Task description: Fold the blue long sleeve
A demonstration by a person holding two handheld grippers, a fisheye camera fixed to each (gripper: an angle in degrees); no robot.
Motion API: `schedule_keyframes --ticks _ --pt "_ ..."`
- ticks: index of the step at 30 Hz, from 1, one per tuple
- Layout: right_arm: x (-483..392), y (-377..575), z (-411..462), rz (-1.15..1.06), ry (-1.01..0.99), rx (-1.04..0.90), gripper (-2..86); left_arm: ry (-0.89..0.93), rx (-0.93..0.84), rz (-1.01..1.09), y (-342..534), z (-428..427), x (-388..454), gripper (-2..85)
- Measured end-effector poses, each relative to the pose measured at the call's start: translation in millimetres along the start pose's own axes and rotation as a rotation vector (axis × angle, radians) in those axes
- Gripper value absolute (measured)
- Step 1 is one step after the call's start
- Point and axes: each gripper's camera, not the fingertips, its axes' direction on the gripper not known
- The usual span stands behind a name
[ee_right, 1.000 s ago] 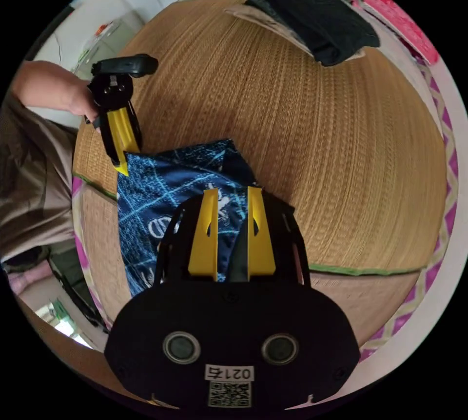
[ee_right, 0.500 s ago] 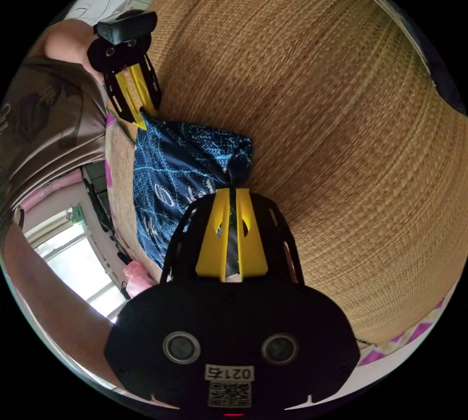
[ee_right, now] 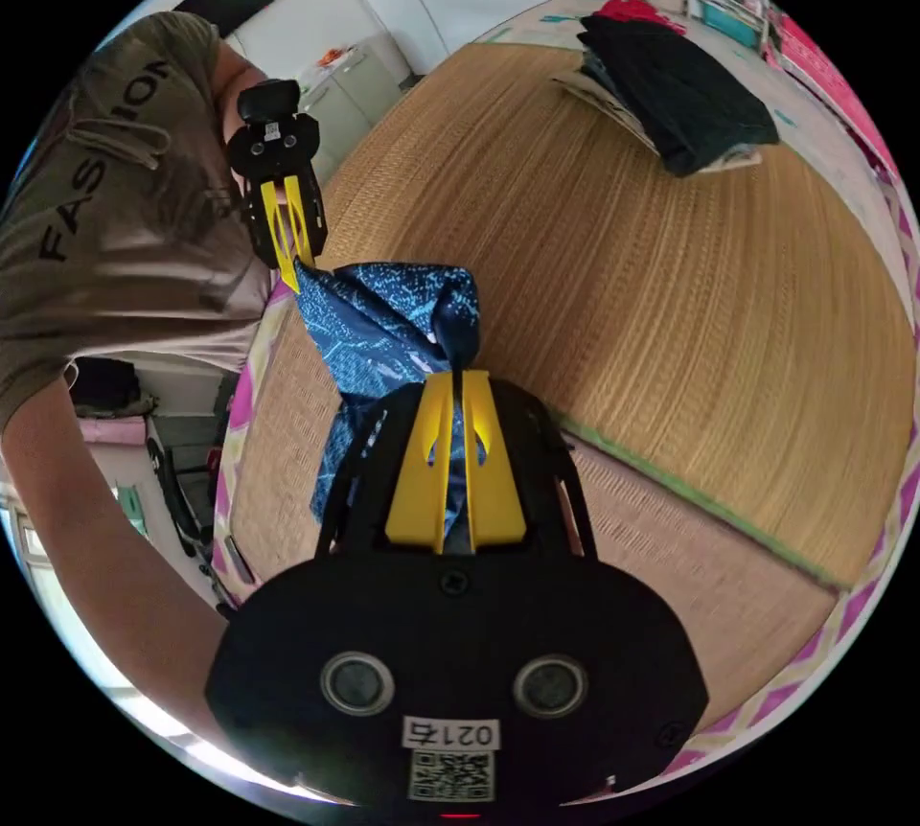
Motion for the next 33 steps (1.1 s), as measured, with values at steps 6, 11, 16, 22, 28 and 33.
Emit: schedule_keyframes --ticks 6,11,16,22,28,33 --pt "-41.9 117.3 30.6 0.182 0.012 -0.117 -0.8 0.088 0.008 0.023 -59.5 52.4 69.1 -0.6" --pt "-56.0 200.2 79.0 0.338 0.002 -0.125 -0.8 0.122 -0.083 0.114 -120.8 133.7 135.1 -0.5" --pt "-64.1 264.1 138.9 0.443 -0.036 -0.139 -0.6 0.077 -0.176 0.177 -151.0 206.1 175.6 0.1" --pt "-69.5 332.1 232.9 0.735 -0.073 -0.101 1.1 0.069 -0.246 0.199 -152.6 269.9 163.9 4.9" --pt "-131.4 422.5 232.2 1.084 0.083 0.356 2.7 0.235 -0.163 0.366 -148.1 242.8 167.5 11.7" --pt "-194.6 415.5 285.3 1.096 0.127 0.505 -0.1 0.268 -0.137 0.364 -143.2 193.4 157.0 11.3"
